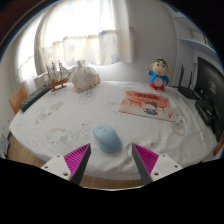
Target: Arrange mouse
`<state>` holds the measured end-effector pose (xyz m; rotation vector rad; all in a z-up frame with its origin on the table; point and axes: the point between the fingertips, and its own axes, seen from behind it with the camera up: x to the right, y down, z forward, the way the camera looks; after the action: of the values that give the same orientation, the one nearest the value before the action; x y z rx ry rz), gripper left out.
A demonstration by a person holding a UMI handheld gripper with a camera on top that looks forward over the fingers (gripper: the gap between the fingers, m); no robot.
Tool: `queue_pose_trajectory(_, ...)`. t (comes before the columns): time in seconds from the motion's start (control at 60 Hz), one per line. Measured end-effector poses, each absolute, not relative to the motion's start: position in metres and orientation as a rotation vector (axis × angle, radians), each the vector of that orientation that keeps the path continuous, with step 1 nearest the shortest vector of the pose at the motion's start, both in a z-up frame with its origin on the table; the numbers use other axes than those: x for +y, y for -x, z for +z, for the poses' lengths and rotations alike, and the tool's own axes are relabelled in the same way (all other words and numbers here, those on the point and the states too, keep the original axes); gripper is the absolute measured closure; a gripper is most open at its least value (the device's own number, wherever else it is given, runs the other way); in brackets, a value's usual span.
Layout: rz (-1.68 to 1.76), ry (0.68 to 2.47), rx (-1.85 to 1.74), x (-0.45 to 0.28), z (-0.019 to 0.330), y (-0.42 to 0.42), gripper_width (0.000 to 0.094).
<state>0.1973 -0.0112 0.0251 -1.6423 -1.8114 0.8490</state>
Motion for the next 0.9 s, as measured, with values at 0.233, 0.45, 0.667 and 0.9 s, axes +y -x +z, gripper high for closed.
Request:
queue_pose_trajectory(0.233,0.871,1.596,-1.777,-0.016,0.000,-0.154,0.0081)
queue_pose_trajectory(0.45,0.869,1.594,-1.750,-0.011,-0.006,-0.120,0.0079)
queue_pose_trajectory(0.667,0.877,1.626,-1.737,-0.012,-0.012,-0.104,0.0266)
queue_pose_trajectory(0.9,0.849,1.612,-1.743,-0.017,-0.008,-0.102,0.0521)
